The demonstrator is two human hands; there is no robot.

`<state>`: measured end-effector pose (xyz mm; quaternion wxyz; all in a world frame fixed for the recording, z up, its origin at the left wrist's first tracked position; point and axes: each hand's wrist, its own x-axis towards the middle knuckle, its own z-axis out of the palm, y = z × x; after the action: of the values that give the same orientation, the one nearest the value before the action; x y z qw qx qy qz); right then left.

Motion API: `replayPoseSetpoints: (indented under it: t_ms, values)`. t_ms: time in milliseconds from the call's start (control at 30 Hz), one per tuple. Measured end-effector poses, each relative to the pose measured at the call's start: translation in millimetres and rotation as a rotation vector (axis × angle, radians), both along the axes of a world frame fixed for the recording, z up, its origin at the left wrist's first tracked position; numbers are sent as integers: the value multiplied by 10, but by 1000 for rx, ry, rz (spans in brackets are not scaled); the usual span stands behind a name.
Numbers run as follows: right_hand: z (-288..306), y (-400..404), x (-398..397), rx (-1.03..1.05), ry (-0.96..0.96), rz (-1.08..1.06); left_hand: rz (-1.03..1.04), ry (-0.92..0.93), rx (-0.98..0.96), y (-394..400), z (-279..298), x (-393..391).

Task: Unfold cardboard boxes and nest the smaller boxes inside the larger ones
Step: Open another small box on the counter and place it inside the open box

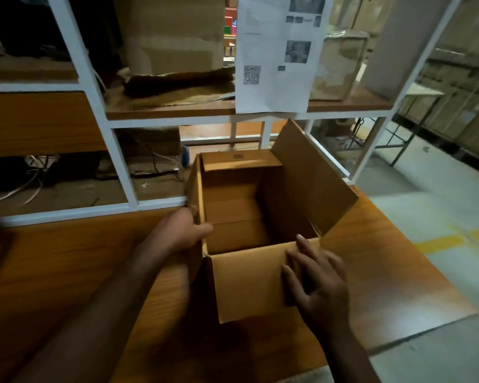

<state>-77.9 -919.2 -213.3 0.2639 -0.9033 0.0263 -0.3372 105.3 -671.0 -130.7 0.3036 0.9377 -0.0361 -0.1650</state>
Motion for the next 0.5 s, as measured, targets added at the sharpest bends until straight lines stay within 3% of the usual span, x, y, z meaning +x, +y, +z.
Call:
replayPoseSetpoints:
  t_ms: [167,233,267,367,500]
  values:
    - [144,-64,150,-264,238,21,-104,51,-174,104,93,-134]
    - [154,-171,160,-212,262,105,-149,86,-280,140,131,-321]
    - [118,-211,156,-120,184,124,-166,97,-276,137,147,-431]
    - [-24,-337,171,-6,-98,-12,-245,53,-51,30,209,-764]
    - [6,-625,405,-31,-184,-2,-225,-287,234,-86,252,-565]
